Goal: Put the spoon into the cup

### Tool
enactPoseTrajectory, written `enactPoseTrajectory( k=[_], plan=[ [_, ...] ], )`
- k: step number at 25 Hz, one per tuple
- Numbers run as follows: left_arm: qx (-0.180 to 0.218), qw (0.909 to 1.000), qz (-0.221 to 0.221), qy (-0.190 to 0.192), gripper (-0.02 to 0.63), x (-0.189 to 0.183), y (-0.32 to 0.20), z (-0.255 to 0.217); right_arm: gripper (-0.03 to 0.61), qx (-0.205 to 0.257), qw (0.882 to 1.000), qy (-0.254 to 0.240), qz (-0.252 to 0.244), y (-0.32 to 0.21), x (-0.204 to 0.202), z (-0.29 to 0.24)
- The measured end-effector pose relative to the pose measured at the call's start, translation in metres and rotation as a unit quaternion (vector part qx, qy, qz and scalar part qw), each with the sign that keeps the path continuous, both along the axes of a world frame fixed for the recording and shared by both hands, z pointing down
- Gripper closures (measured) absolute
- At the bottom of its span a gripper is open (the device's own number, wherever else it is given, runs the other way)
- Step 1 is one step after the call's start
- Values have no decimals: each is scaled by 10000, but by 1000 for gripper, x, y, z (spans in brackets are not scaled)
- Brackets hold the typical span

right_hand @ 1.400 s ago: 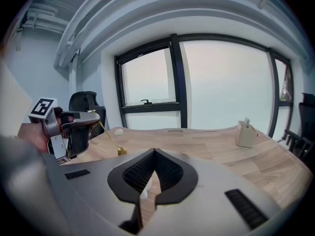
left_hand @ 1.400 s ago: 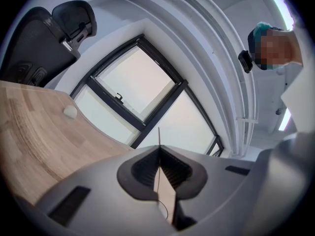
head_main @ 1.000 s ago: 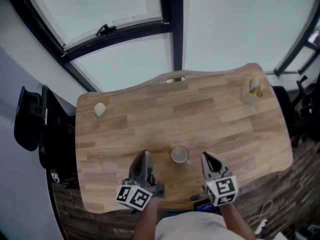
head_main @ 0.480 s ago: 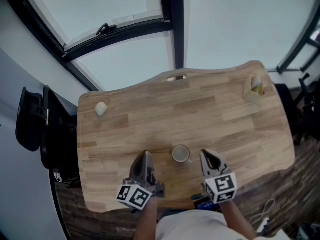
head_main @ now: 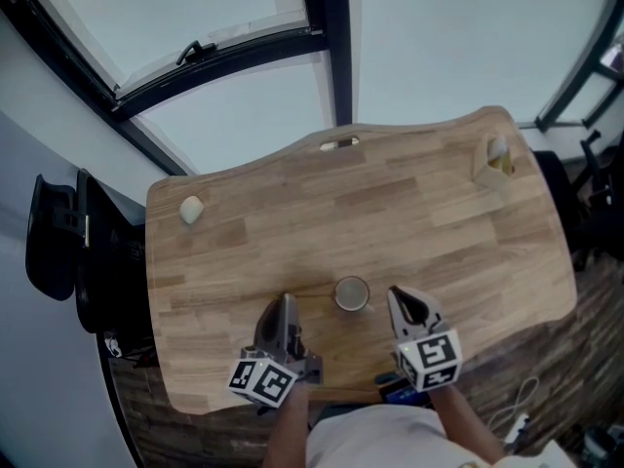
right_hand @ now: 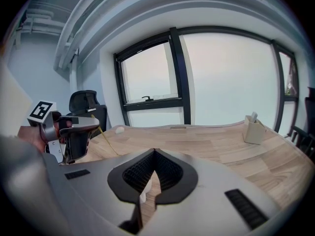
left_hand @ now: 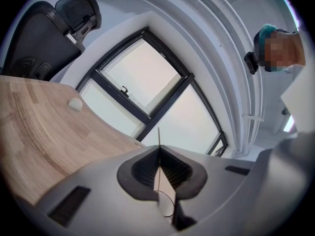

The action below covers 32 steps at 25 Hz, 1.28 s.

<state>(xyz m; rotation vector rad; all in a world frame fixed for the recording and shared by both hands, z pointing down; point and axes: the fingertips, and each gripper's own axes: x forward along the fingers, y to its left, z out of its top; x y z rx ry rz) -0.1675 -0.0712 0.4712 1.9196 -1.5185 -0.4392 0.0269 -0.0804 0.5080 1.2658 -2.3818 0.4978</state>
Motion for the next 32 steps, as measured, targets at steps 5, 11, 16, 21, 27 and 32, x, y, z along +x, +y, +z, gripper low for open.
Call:
enactPoseTrajectory(
  k=[5, 11, 16, 21, 27, 32],
  plan=[
    [-37, 10000, 14, 38, 611, 0, 0, 4, 581, -23, 10000, 13, -3, 2, -1, 6],
    [-89, 9999, 82, 37, 611, 3, 0, 12, 581, -184, 9998, 111, -27, 7, -1, 11],
    [-139, 9998, 100, 59, 611, 4, 0, 17, 581, -231, 9996, 148, 5, 8, 1, 15],
    [-153, 9997, 179, -35, 611, 4, 1, 25, 581, -293, 9994, 189, -8, 8, 2, 19],
    [-203, 9997, 107, 70, 611, 5, -2, 26, 581, -233, 9996, 163, 36, 4, 4, 21],
    [-227, 9996, 146, -1, 611, 6, -2, 34, 581, -380, 9990, 230, 8, 6, 7, 25]
  ],
)
